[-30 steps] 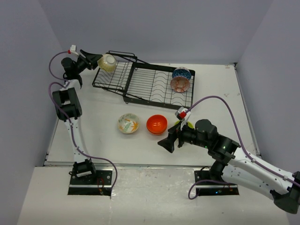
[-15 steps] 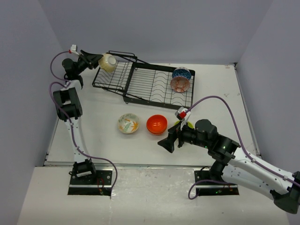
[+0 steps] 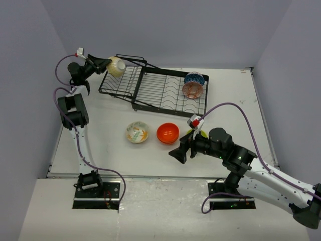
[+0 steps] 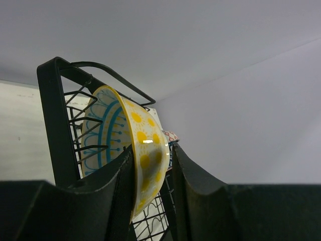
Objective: Unload the bowls from the dish rack
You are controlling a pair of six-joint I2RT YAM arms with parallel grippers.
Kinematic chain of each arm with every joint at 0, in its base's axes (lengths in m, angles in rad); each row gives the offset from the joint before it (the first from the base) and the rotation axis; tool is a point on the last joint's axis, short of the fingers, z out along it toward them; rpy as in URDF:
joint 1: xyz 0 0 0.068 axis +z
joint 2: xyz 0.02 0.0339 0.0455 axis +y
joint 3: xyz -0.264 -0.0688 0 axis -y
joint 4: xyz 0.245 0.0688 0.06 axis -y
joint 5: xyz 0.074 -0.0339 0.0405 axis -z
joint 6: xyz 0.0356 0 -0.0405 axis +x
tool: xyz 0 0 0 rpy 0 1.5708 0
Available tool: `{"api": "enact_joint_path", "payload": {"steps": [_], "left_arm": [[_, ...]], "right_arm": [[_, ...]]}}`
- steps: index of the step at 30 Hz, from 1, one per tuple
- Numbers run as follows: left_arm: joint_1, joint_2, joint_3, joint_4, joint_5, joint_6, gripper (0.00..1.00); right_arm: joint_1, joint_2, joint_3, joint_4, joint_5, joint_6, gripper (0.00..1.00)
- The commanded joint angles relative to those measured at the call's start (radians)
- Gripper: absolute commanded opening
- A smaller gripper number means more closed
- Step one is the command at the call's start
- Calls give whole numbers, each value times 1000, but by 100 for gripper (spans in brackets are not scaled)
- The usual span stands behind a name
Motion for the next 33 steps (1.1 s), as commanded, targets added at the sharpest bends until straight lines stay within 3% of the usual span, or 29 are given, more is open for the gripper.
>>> {"api": "enact_joint_path", "payload": {"steps": [1, 6, 16, 28, 33], "left_arm": [[-2, -21, -1, 28, 13, 0, 34], [-4, -18, 5, 18, 10, -5, 26], [-4, -6, 6, -1, -19, -23, 0], [-22, 3, 28, 10, -45, -63, 0], [-28, 20, 3, 159, -58, -190, 0]], "right_arm": [[4, -1, 34, 26, -17, -8, 99], [4, 3, 34, 26, -18, -8, 99], [4, 7, 35, 28, -23, -10, 99], [4, 6, 35, 26, -21, -13, 99], [4, 7, 34, 27, -20, -14, 99]]}}
